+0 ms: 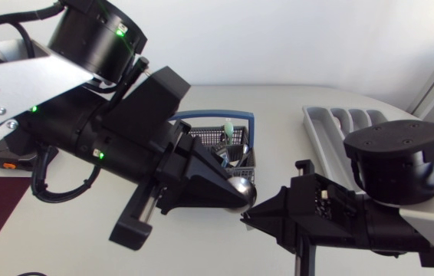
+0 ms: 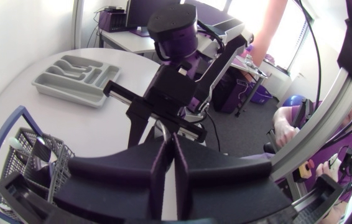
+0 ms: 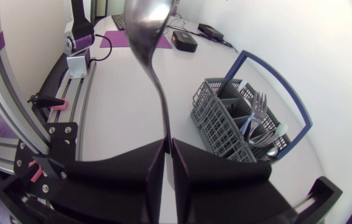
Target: Unload the cutlery basket into the drawer organizer.
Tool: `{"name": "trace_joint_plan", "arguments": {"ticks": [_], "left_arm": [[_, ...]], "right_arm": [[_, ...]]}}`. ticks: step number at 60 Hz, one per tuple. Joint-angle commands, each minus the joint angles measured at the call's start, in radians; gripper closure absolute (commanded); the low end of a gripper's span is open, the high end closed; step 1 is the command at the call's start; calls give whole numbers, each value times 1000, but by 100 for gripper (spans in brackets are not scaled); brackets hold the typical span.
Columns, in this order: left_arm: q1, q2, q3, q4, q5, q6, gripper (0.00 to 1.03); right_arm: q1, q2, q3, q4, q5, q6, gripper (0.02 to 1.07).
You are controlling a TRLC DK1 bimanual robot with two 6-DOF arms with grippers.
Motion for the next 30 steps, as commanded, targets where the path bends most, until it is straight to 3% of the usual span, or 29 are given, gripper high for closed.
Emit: {"name": "trace_joint_plan", "arguments": {"ticks": [1, 13, 17, 25, 30], "left_arm": [[22, 5, 17, 2, -2, 21, 99], [31, -2, 13, -1, -2, 18, 77], [44, -4, 16, 2, -3, 12, 61], [57, -5, 17, 8, -3, 8, 41], [85, -9, 16, 16, -26, 5, 36]], "right_arm": [[7, 3, -18, 1, -5, 10, 101], [27, 18, -27, -6, 8, 12, 101], [27, 37, -30, -8, 10, 12, 101], [24, 44, -47, -11, 22, 13, 101], [17, 35, -53, -32, 38, 13, 101]]}}
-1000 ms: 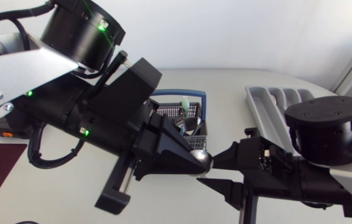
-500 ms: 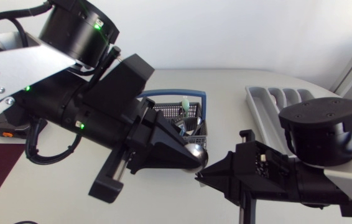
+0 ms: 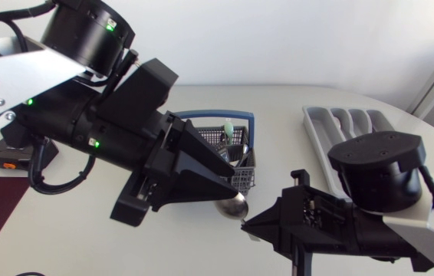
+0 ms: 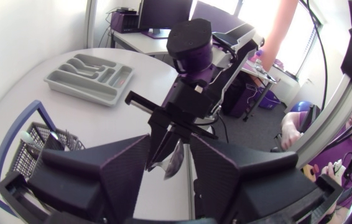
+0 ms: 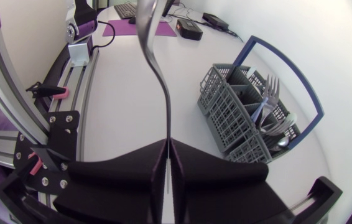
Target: Unload the cutlery basket into the drawer organizer.
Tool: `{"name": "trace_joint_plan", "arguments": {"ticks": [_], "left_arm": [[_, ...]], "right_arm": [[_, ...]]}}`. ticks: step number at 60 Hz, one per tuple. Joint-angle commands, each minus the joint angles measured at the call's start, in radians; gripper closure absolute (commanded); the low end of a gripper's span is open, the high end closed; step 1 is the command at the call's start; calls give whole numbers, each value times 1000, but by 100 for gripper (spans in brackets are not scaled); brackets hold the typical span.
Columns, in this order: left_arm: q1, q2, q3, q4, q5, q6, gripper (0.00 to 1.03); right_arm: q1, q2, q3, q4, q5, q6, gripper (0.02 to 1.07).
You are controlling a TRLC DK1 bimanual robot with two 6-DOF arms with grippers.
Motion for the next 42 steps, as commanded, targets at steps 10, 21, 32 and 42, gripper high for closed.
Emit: {"name": "trace_joint_plan", "arguments": {"ticks": [10, 21, 32, 42], "left_arm": [[32, 11, 1, 64, -192, -38, 35], [35, 28, -15, 96, -382, -62, 35], [22, 21, -9, 119, -554, -90, 35], [25, 21, 4, 136, -643, -102, 35]], "right_arm": [[-72, -48, -41, -67, 33, 10, 101], [-172, -150, -38, -145, 91, -8, 101], [-373, -184, -1, -172, 112, -51, 101], [-595, -92, 65, -106, 163, -51, 101]]}}
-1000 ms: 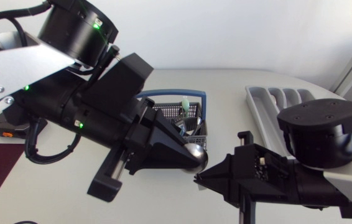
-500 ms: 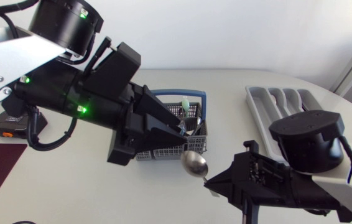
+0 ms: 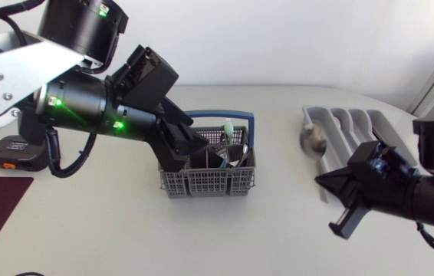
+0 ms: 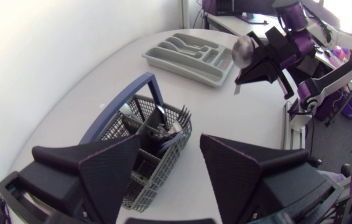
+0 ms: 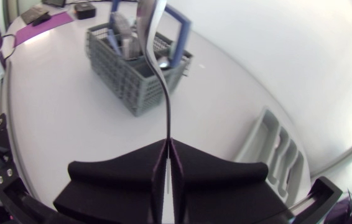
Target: Unload the cutlery basket into the drawer organizer.
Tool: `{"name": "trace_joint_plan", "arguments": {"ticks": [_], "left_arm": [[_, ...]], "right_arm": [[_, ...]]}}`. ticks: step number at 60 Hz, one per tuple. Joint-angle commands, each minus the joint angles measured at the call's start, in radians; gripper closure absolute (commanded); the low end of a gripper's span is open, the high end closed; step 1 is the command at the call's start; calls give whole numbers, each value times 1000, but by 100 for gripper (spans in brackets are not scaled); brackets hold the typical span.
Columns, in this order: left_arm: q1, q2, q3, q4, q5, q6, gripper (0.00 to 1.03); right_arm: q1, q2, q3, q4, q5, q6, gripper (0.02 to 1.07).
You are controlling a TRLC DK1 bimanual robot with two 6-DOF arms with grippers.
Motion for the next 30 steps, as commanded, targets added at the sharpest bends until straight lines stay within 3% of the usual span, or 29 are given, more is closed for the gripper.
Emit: {"name": "trace_joint_plan", "arguments": {"ticks": [1, 13, 30], "left_arm": [[-2, 9, 4, 8, -22, -29, 35], [1, 11, 4, 8, -76, -32, 35], [14, 8, -2, 14, -191, -38, 35]], "right_arm": [[-83, 62, 64, 44, 27, -6, 101], [-249, 329, 199, 153, 105, 86, 101], [-322, 738, 412, 261, 268, 176, 101]]}}
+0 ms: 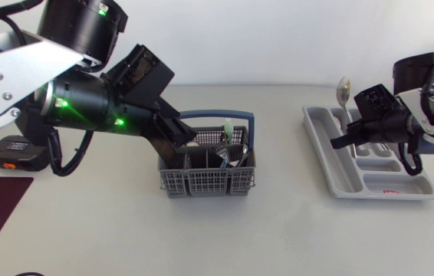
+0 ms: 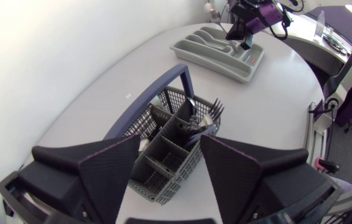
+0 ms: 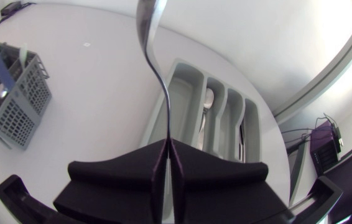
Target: Unload the cutlery basket into the drawer organizer.
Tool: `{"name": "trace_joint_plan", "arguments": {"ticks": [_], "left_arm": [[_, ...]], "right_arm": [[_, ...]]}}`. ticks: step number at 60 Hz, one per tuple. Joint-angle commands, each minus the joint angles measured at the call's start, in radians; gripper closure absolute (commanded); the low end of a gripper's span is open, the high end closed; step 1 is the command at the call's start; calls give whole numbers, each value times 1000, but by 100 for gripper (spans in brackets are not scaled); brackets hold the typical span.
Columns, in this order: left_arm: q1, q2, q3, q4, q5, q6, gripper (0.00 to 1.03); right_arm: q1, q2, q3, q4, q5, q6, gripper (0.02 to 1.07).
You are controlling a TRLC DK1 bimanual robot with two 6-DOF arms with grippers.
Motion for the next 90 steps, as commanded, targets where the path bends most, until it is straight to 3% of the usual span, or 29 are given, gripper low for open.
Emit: {"name": "trace_joint_plan", "arguments": {"ticks": [1, 30, 69, 77, 90], "left_arm": [[14, 8, -4, 8, -17, -17, 35], [57, -17, -48, 34, -22, -7, 35], [68, -52, -77, 41, -34, -8, 35], [64, -52, -77, 44, -45, -10, 35], [51, -49, -79, 48, -69, -11, 35]], "right_arm": [[-20, 120, 79, 19, 31, 56, 101], [-81, 493, 411, -5, 202, 116, 101], [-127, 743, 601, -86, 220, 151, 98], [-127, 752, 622, -100, 215, 162, 80], [-121, 723, 619, -108, 202, 166, 67]]}}
